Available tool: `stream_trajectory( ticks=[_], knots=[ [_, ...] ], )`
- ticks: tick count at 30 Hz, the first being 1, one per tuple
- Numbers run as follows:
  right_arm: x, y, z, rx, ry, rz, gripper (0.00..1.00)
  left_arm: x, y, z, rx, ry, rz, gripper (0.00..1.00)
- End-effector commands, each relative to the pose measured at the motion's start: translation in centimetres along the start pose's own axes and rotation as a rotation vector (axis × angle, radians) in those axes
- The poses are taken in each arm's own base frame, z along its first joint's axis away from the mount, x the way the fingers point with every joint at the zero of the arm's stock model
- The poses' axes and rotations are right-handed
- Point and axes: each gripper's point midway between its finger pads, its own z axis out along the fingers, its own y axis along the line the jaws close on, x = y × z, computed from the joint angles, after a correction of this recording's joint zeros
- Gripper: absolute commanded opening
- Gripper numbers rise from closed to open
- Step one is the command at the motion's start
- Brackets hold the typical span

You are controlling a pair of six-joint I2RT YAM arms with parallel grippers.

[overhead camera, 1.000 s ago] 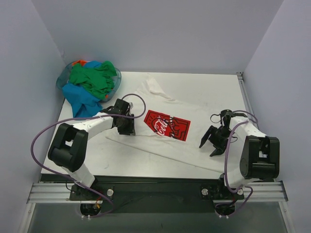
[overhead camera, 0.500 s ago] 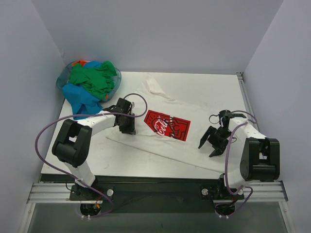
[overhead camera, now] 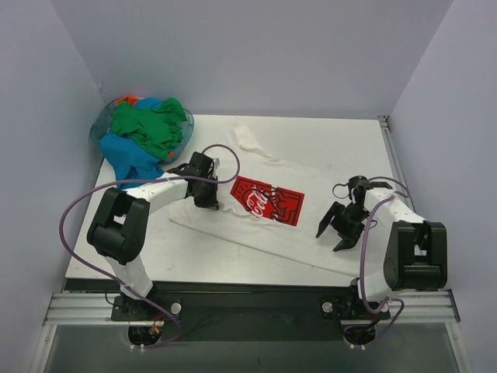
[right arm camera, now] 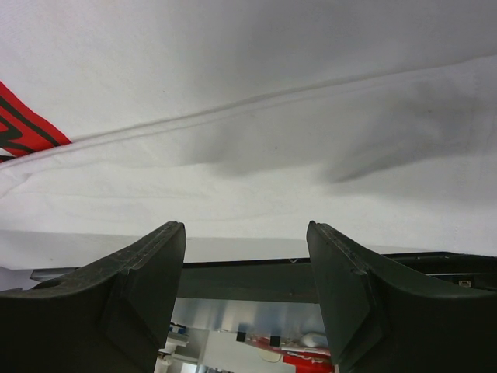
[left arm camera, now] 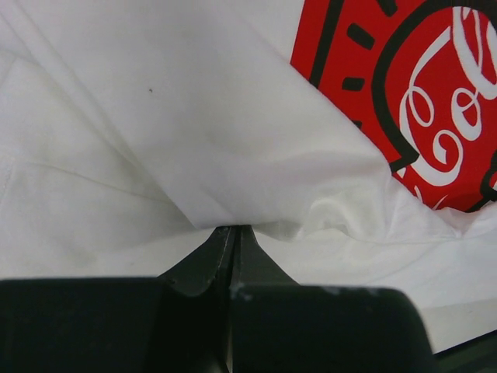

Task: Fold and stack the t-shirts
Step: Fold the flattened tshirt in 1/3 of the way

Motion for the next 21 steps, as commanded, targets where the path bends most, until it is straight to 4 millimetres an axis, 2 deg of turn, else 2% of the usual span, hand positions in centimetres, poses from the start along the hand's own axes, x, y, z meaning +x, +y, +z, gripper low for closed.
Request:
stream_trajectory(
  ticks=[1,21],
  knots=[
    [0.6,-0.5,-0.6,0.031,0.007,0.015,0.65,-2.7,-2.1,-0.8,0.060,-0.068,0.035,0.00],
    [-0.5,0.7,-0.8,0.039,-0.001,-0.016,0.65,-7.0,-6.8,0.5,0.190,-0.123,0.114,0.00]
  ],
)
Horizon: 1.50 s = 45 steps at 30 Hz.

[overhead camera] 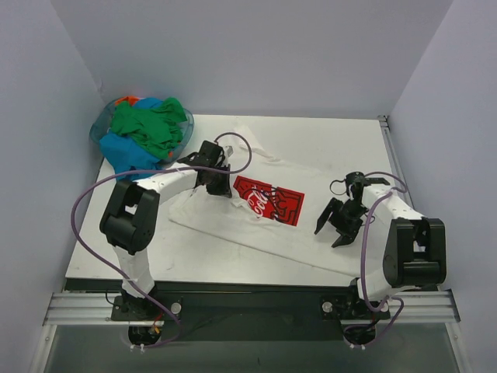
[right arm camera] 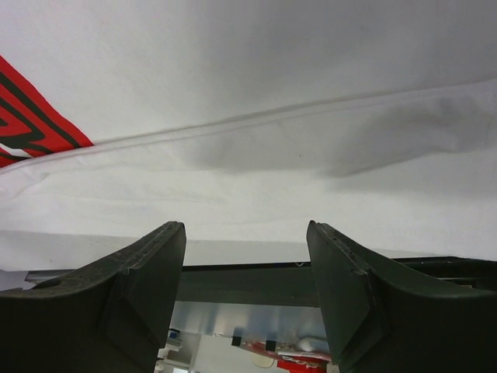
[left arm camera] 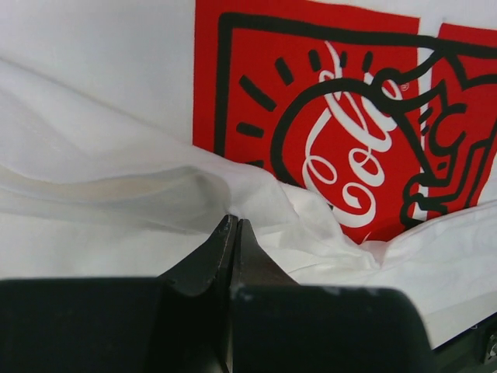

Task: Fold and stack the t-shirts
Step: Fold the flattened tshirt in 1/3 of the way

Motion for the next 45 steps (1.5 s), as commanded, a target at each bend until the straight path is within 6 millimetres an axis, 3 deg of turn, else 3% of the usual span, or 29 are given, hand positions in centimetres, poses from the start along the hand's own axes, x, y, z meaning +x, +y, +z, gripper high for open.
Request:
stream_trajectory(
  ticks=[1,23,45],
  knots=[
    [-0.1,-0.1,-0.6,0.035,0.011,0.007,0.65,-3.3,-2.4,-0.1,0.077,-0.079,0.050,0.00],
    [-1.7,1.0,-0.4,0.048,0.036,-0.005,0.65,-7.1,-5.4,2.3,0.175,-0.079,0.086,0.00],
    [-2.7,1.4,-0.5,0.063,0.064,-0.041,0.65,-6.1,-8.9,4.3,0.259,-0.021,0.155,0.00]
  ],
)
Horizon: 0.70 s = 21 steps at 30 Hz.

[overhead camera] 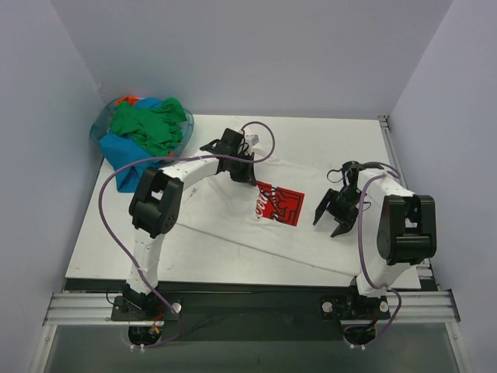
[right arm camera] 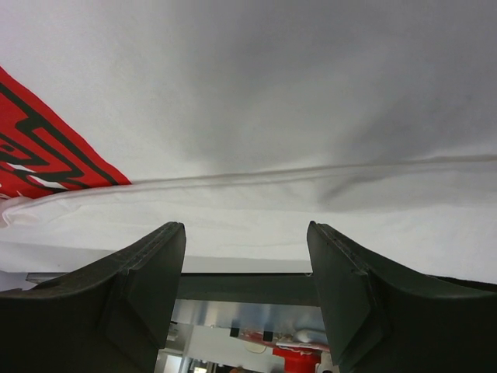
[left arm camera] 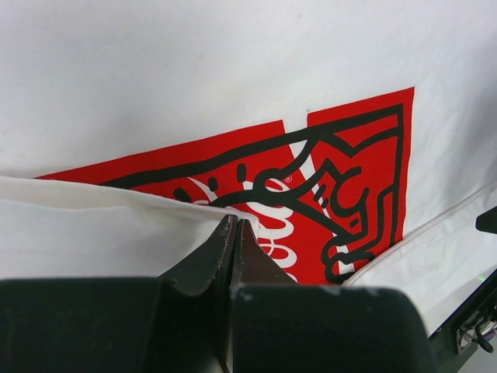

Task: Fold and stack the t-shirts
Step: Fold the flattened tshirt in 1/3 of the way

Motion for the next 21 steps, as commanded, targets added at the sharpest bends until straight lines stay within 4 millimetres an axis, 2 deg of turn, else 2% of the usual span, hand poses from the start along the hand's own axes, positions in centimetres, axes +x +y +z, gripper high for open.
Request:
stream_trajectory(
  ticks=[1,21],
  knots=[
    [0.4,-0.4,-0.9,0.031,0.021,-0.012,0.65,-1.4,-1.5,-0.1,0.046,-0.026,0.049,0.00],
    [0.9,-0.9,-1.1,0.037,0.015,-0.011,0.65,-1.7,-2.8,1.8,0.078,-0.003,0.082,0.00]
  ],
)
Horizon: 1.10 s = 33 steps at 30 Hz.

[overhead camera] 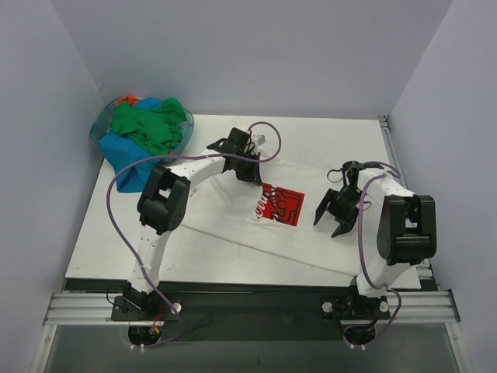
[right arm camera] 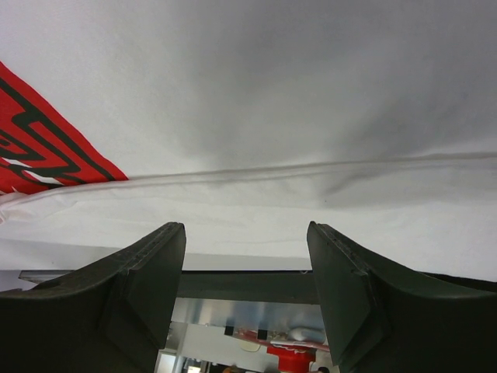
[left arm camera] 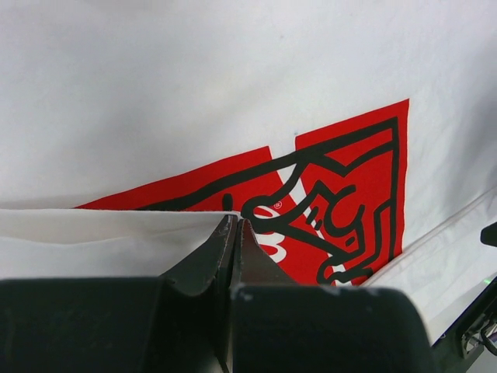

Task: Fold and stack the t-shirts
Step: Fold the flattened tshirt in 1/3 of the way

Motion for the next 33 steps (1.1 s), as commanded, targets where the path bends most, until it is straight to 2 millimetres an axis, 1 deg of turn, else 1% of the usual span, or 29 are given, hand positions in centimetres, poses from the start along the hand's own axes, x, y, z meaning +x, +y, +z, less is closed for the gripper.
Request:
stream_trajectory(
  ticks=[1,5,12,16,17,18,19,22,23,24,25,26,28,29,30,32,33],
  knots=[
    [0.9,-0.9,-0.9,0.035,0.012,0.007,0.65,-1.5,-2.0,-0.1,0.057,-0.024,0.051,0.00],
    [0.9,-0.9,-1.0,0.035,0.008,0.006,0.65,-1.3,-2.3,0.2,0.067,-0.014,0.059,0.00],
    [0.9,-0.9,-1.0,0.033,0.008,0.011,0.65,-0.9,-2.3,0.7,0.072,0.003,0.063,0.00],
    [0.9,-0.8,-1.2,0.031,0.000,0.009,0.65,-1.3,-2.8,0.6,0.094,-0.003,0.077,0.00],
    [0.8,-0.8,-1.2,0.031,-0.004,0.010,0.65,-1.3,-3.1,0.7,0.108,-0.005,0.084,0.05],
    [0.9,-0.8,-1.2,0.030,-0.003,0.010,0.65,-1.5,-3.5,0.5,0.126,-0.010,0.092,0.13],
    [0.7,-0.8,-1.4,0.027,-0.013,0.006,0.65,-1.9,-3.7,0.4,0.133,-0.023,0.097,0.28],
    [0.4,-0.5,-1.9,0.018,-0.034,0.000,0.65,-3.0,-4.2,-0.4,0.142,-0.049,0.104,0.44],
    [0.3,-0.4,-2.1,0.014,-0.041,-0.005,0.65,-4.0,-4.6,-1.2,0.145,-0.075,0.109,0.49],
    [0.1,-0.3,-2.2,0.011,-0.048,-0.005,0.65,-4.5,-4.7,-1.7,0.140,-0.090,0.107,0.51],
    [-0.1,-0.2,-2.4,0.011,-0.058,-0.008,0.65,-5.3,-4.4,-2.4,0.131,-0.111,0.100,0.52],
    [-0.2,-0.1,-2.4,0.012,-0.058,-0.011,0.65,-6.4,-4.7,-3.8,0.125,-0.149,0.103,0.55],
    [-0.5,0.0,-2.1,0.018,-0.052,-0.014,0.65,-7.4,-3.6,-5.1,0.093,-0.194,0.079,0.57],
    [-0.7,0.0,-2.0,0.022,-0.049,-0.014,0.65,-8.5,-3.0,-6.9,0.080,-0.240,0.066,0.58],
    [-0.7,0.0,-1.8,0.025,-0.043,-0.018,0.65,-7.7,-1.6,-6.9,0.053,-0.235,0.024,0.60],
    [-1.1,0.0,-1.3,0.036,-0.035,-0.018,0.65,-8.0,-0.3,-8.1,0.036,-0.268,-0.004,0.61],
    [-1.3,0.0,-1.2,0.039,-0.035,-0.018,0.65,-7.7,1.5,-8.5,0.008,-0.271,-0.039,0.61]
  ],
)
